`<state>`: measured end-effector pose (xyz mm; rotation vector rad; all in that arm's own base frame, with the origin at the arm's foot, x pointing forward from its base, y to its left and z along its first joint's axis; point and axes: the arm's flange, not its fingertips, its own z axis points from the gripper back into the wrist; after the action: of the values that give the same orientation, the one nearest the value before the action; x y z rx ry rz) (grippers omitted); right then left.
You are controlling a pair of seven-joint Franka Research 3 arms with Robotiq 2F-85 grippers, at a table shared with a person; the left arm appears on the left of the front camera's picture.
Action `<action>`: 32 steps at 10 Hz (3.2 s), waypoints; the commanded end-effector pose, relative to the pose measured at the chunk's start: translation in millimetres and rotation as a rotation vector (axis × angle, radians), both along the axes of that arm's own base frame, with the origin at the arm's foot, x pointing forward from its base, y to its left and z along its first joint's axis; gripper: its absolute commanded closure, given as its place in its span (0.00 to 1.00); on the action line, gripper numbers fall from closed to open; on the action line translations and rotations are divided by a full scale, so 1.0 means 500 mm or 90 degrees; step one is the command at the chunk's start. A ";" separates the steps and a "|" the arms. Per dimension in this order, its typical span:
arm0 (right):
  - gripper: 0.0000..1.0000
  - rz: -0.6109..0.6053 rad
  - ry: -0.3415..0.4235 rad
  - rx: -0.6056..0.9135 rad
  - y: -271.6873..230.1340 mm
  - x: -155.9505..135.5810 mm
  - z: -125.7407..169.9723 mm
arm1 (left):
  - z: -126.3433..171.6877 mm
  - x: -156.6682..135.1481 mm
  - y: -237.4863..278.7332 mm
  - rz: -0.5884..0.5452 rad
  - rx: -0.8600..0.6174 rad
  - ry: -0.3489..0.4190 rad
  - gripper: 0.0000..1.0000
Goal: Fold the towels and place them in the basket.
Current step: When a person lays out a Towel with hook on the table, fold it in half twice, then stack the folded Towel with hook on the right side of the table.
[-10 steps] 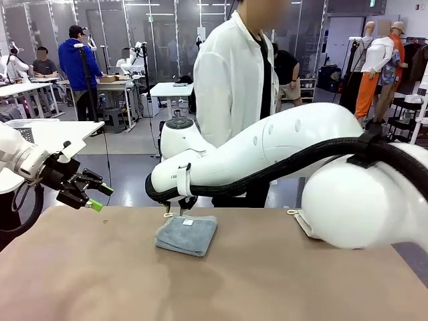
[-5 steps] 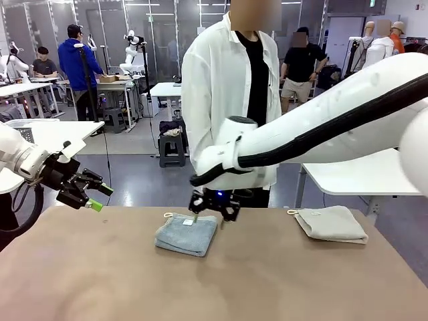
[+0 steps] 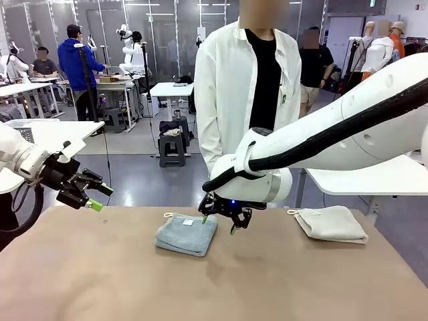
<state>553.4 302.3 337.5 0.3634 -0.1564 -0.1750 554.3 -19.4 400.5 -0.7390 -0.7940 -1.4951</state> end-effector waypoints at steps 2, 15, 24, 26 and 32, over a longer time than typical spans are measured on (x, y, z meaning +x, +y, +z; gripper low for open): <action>0.00 -0.030 0.004 0.024 0.004 0.016 -0.015 | 0.002 -0.001 0.001 -0.003 0.000 -0.006 0.17; 0.00 -0.031 -0.005 0.025 0.028 0.011 -0.023 | 0.002 -0.001 0.001 -0.003 0.000 -0.006 0.17; 0.00 -0.075 -0.047 -0.017 0.072 0.044 -0.076 | 0.002 -0.001 0.001 -0.003 0.000 -0.006 0.17; 0.20 -0.085 -0.037 -0.011 0.077 0.053 -0.080 | 0.002 -0.001 0.001 -0.003 0.000 -0.006 0.17; 0.35 -0.090 -0.033 -0.013 0.083 0.067 -0.099 | 0.002 -0.001 0.001 -0.003 0.000 -0.006 0.17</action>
<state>582.5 335.5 288.1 0.3577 -0.2320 -0.2710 554.3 -19.5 400.5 -0.7390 -0.7940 -1.4952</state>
